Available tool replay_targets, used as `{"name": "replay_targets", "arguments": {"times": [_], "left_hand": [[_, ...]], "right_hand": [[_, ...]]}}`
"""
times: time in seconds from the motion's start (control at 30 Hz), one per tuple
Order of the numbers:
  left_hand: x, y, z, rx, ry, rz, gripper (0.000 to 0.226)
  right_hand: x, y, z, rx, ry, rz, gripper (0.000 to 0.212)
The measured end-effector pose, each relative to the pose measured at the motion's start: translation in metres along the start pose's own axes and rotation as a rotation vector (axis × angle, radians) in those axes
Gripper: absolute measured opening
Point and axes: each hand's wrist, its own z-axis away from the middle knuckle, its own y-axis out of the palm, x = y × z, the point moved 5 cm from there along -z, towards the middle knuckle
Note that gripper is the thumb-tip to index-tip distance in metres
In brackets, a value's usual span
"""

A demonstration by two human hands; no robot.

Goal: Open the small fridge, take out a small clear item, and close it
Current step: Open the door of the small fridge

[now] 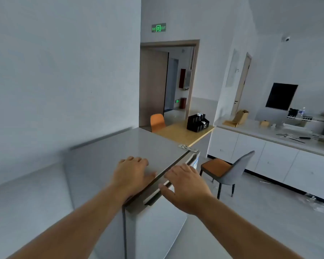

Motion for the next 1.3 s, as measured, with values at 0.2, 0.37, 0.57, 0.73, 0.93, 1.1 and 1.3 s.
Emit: {"name": "replay_targets", "arguments": {"times": [0.2, 0.37, 0.57, 0.73, 0.93, 1.1, 1.3], "left_hand": [[0.016, 0.037, -0.004, 0.213, -0.083, 0.163, 0.081], [0.018, 0.036, -0.005, 0.201, -0.087, 0.182, 0.085], [0.017, 0.033, -0.005, 0.191, -0.087, 0.187, 0.084], [0.018, 0.033, -0.004, 0.211, -0.084, 0.19, 0.085], [0.016, 0.031, -0.003, 0.217, -0.083, 0.186, 0.086], [0.016, 0.035, -0.002, 0.267, -0.06, 0.175, 0.094], [0.011, 0.03, -0.004, 0.215, -0.025, 0.146, 0.078]], "right_hand": [[0.018, 0.041, 0.002, -0.044, -0.038, -0.122, 0.039], [0.022, 0.051, 0.006, -0.147, -0.036, -0.199, 0.022], [0.02, 0.053, 0.009, -0.106, 0.005, -0.262, 0.025], [0.025, 0.047, 0.012, -0.101, 0.006, -0.267, 0.025], [0.025, 0.039, 0.012, -0.066, -0.004, -0.288, 0.027], [0.002, 0.028, 0.027, -0.076, 0.134, -0.306, 0.031], [-0.03, 0.019, 0.059, 0.0, 0.335, -0.343, 0.033]]}}
